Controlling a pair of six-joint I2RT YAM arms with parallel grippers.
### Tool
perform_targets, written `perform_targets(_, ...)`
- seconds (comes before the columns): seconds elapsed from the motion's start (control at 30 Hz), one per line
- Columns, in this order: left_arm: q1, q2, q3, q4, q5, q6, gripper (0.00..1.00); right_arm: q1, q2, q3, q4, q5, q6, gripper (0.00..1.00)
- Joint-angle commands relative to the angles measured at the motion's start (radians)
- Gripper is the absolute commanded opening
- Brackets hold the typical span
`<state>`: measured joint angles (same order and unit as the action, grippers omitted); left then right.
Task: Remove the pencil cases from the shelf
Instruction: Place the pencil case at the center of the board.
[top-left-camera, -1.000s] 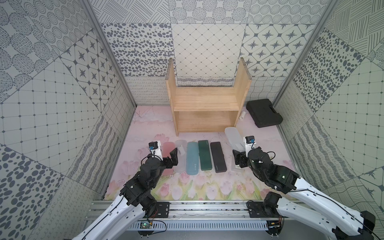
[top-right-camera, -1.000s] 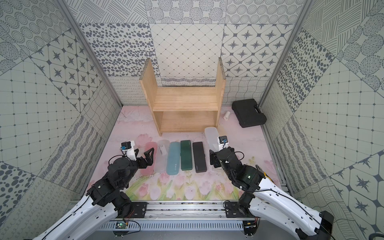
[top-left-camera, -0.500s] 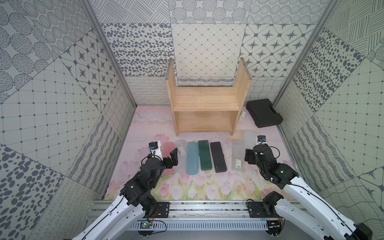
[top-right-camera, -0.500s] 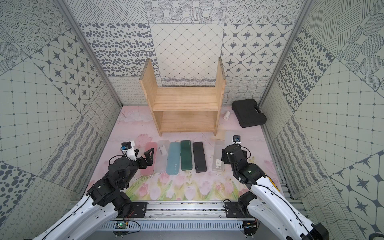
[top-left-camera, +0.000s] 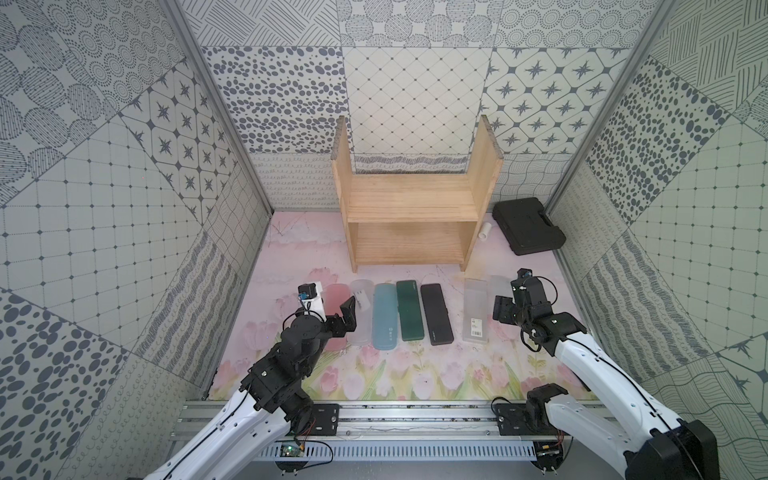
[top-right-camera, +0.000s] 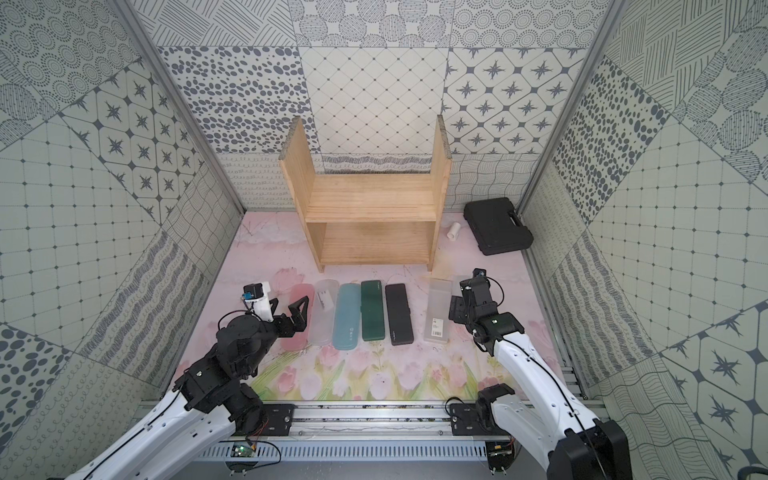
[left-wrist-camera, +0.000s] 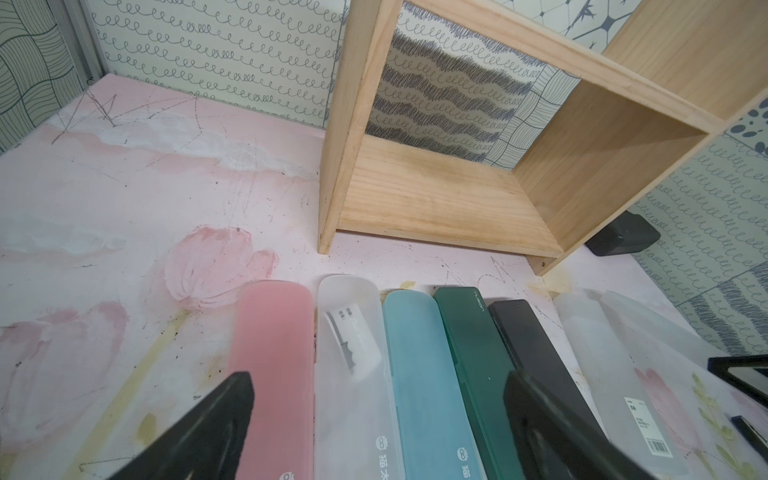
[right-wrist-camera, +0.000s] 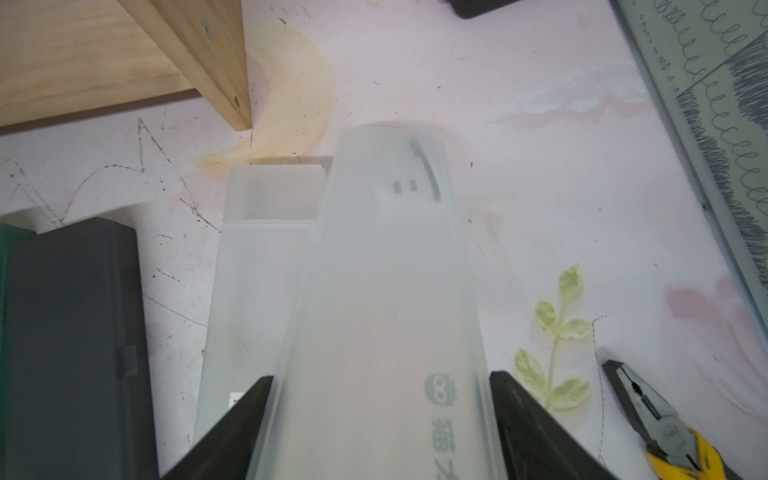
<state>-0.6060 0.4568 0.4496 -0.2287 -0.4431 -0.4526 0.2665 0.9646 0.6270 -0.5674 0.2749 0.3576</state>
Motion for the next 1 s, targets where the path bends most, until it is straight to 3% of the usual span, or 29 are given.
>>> perform_targets(0.0, 0.002, -0.002, -0.004, 0.038, 0.023, -0.009, 0.99, -0.044, 0.029, 0.039, 0.081, -0.053, -0.024, 0.74)
perform_targets(0.97, 0.002, -0.024, -0.009, 0.034, 0.026, -0.019, 0.99, -0.092, 0.210, 0.089, 0.095, -0.061, -0.049, 0.75)
